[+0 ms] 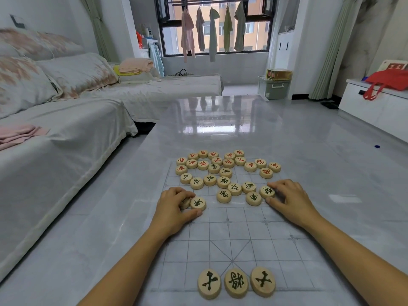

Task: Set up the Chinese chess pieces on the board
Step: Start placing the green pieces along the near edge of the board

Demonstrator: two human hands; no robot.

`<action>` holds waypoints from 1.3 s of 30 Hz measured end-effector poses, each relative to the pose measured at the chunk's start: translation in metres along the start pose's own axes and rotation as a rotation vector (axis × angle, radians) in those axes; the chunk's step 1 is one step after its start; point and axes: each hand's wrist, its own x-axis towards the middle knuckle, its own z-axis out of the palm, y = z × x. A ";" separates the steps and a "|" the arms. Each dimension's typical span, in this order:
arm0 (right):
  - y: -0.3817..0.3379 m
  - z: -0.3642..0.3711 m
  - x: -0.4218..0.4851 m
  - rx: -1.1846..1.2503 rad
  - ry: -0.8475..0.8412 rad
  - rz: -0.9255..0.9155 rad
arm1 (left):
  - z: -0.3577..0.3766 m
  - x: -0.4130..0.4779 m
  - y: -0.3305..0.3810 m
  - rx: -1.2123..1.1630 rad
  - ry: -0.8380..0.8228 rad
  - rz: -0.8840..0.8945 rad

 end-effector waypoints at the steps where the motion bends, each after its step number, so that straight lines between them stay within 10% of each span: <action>1: 0.000 0.000 0.000 0.011 0.007 -0.006 | 0.000 0.000 0.000 0.003 0.002 -0.001; 39: 0.000 0.000 -0.002 -0.051 -0.068 -0.071 | -0.003 -0.001 0.003 -0.099 0.040 -0.051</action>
